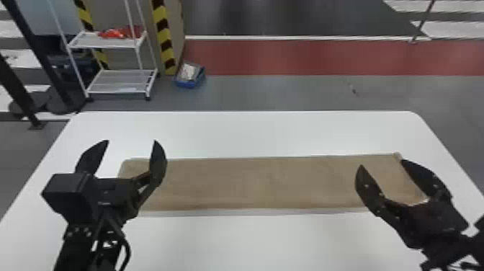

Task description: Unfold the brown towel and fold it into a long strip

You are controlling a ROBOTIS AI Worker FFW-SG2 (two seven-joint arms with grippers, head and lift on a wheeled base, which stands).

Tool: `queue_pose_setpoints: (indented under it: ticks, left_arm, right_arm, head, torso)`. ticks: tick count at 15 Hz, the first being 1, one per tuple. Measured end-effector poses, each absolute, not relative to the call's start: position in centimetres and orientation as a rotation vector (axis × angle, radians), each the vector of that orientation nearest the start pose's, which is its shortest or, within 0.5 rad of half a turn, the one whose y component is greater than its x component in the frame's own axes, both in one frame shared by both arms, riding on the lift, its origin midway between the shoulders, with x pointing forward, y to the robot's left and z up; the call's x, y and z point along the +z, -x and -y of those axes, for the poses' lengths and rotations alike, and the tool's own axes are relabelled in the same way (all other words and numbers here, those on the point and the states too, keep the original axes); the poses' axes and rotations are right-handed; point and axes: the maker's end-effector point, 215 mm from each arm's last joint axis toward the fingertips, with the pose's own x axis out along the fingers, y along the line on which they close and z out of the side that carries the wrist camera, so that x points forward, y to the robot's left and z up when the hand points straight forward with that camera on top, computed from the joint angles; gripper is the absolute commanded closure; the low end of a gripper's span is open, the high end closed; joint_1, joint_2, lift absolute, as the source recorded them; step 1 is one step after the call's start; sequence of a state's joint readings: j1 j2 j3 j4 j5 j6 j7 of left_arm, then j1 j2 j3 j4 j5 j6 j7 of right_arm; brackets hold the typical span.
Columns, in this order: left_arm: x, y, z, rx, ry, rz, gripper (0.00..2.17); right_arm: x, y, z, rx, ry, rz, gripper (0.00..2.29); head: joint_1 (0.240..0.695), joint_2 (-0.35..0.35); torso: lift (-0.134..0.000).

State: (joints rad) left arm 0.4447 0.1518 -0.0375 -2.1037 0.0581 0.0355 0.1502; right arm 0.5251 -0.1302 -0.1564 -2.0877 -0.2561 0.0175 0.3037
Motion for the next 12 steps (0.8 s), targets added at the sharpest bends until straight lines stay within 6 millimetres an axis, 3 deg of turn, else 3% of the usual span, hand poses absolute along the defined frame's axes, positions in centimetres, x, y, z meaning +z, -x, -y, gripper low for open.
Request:
queue_pose_setpoints:
  ticks: [12]
  left_arm:
    - [-28.5,-46.7,-23.5,0.017,-0.054,0.059,0.07]
  right_arm:
    - [-31.3,-43.8,26.2,0.217,-0.078,0.007,0.07]
  head:
    - [0.695,-0.034]
  torso:
    - [-0.123]
